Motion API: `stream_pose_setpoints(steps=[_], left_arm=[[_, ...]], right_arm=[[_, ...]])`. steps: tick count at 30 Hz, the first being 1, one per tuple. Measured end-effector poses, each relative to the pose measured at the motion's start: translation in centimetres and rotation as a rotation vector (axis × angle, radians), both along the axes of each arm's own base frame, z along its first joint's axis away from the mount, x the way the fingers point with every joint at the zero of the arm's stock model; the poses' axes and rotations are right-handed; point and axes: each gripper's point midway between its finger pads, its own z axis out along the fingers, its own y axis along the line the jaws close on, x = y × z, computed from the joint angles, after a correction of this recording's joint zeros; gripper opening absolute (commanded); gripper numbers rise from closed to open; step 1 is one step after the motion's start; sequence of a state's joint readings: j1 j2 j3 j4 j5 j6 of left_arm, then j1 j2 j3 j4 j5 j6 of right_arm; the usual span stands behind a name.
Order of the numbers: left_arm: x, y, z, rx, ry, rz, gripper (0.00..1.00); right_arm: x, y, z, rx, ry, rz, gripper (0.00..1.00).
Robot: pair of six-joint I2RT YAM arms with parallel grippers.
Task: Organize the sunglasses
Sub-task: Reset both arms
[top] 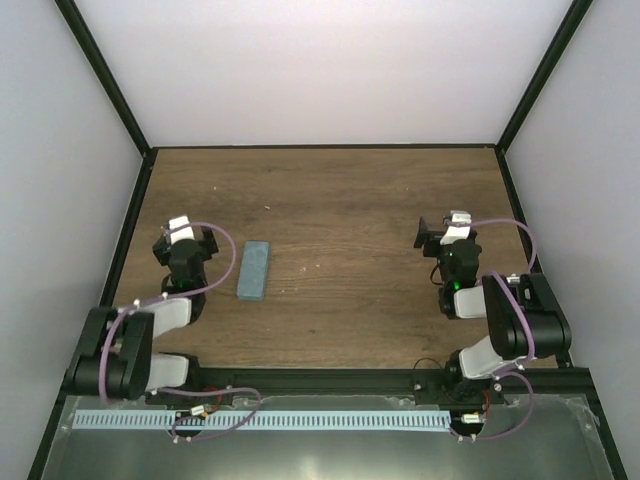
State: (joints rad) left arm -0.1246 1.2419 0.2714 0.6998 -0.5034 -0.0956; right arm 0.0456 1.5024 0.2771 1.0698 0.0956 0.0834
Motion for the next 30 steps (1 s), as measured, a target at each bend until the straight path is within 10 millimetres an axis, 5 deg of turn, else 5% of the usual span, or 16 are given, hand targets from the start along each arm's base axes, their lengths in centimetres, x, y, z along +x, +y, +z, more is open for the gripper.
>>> stream_pose_setpoints(steps=[7,30], left_arm=[[3.4,0.3,-2.9,0.019,0.043,-0.053,1.0],[4.0,-1.8,-1.3,0.01,-0.06,-0.251,1.0]], right_arm=[[-0.3,1.5,0.2,-0.025,-0.031,0.093,1.0],[-0.2,1.8,0.6,-0.03,-0.047,0.11,1.0]])
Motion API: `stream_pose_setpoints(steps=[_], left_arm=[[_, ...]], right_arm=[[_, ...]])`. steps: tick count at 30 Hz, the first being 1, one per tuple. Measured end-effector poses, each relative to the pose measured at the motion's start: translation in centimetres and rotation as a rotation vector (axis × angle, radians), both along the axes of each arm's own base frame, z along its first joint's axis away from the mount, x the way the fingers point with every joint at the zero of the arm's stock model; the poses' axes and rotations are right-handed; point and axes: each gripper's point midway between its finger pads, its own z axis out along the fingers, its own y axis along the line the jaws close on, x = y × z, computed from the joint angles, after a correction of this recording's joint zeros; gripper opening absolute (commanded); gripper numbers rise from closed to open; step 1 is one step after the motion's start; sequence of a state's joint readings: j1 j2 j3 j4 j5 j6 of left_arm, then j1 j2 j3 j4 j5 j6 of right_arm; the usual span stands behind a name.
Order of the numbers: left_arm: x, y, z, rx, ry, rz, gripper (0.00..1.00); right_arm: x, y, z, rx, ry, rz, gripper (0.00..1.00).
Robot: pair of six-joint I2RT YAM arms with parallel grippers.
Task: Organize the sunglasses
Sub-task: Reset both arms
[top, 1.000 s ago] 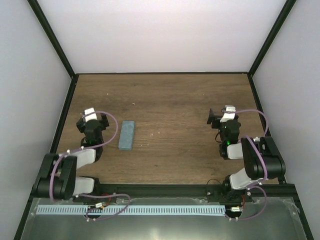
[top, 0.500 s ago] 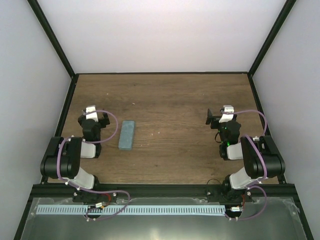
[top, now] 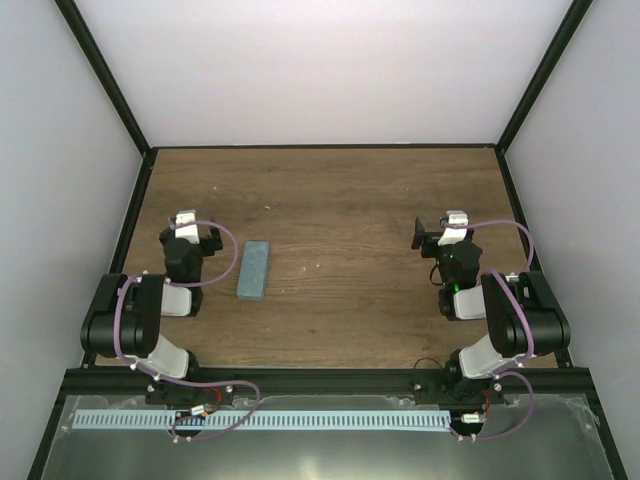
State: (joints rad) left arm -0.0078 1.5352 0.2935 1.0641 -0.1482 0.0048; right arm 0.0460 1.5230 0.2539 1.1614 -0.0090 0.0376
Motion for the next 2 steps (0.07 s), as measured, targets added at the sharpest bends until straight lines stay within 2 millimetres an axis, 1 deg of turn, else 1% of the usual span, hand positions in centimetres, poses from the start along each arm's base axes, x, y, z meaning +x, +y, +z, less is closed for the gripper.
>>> stream_pose_setpoints(steps=[2], left_arm=[[0.0,-0.02,0.0,0.0,0.0,-0.001,1.0]], right_arm=[[0.0,0.0,0.0,0.0,0.0,0.0,1.0]])
